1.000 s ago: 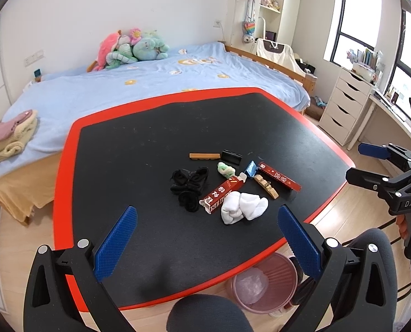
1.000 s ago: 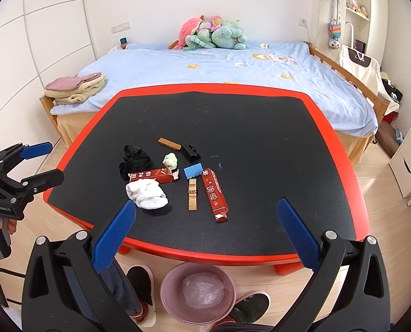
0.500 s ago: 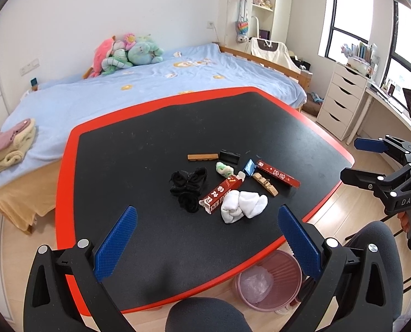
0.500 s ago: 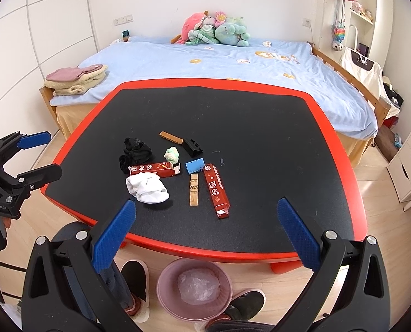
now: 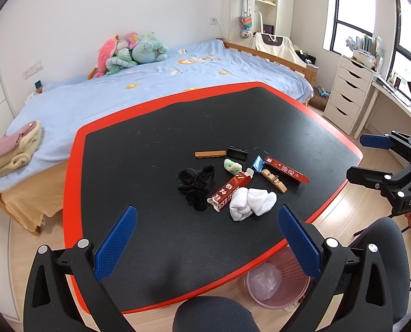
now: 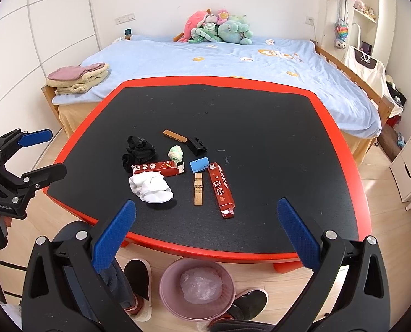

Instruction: Collect trash

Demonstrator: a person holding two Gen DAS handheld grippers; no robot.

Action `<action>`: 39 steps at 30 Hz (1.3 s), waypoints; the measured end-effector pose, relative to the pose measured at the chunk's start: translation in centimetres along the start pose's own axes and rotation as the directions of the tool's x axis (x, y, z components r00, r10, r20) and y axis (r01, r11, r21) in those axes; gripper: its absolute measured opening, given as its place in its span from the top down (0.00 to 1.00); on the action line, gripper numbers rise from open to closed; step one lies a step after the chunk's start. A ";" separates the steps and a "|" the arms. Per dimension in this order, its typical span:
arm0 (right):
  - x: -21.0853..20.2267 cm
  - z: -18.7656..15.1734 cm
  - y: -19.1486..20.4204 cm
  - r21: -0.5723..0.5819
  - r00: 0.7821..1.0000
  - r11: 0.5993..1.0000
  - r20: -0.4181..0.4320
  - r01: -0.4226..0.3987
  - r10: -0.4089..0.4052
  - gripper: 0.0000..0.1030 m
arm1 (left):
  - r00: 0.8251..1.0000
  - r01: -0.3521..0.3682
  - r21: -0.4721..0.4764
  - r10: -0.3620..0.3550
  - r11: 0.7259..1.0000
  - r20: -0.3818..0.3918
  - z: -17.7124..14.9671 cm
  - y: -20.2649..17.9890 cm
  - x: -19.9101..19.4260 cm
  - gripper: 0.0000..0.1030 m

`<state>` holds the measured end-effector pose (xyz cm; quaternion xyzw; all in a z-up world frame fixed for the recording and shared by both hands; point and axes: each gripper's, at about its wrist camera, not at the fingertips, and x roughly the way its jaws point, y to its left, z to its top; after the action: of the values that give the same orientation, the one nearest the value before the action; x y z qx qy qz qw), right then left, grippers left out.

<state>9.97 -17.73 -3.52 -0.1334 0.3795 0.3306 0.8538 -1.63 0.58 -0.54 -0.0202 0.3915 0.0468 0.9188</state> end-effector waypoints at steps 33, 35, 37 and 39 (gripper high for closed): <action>0.3 -0.4 0.1 0.003 1.000 1.000 -0.013 0.001 -0.001 0.03 | 1.000 0.024 -0.041 -0.024 0.999 0.002 0.2 0.3 0.1 0.05; 0.3 -0.4 0.1 0.004 1.000 1.000 -0.013 0.001 -0.001 0.03 | 1.000 0.023 -0.036 -0.023 0.999 0.006 0.2 0.2 0.0 0.05; 0.3 -0.4 0.1 0.004 1.000 1.000 -0.013 0.002 -0.002 0.03 | 1.000 0.023 -0.036 -0.023 0.999 0.007 0.2 0.1 0.0 0.05; 0.3 -0.4 0.1 0.004 1.000 1.000 -0.012 0.000 0.000 0.03 | 1.000 0.027 -0.037 -0.027 0.999 0.007 0.1 0.1 0.0 0.05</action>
<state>9.85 -17.72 -4.00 -0.1336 0.3856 0.3288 0.8517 -1.54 0.66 -0.44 -0.0424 0.3873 0.0418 0.9200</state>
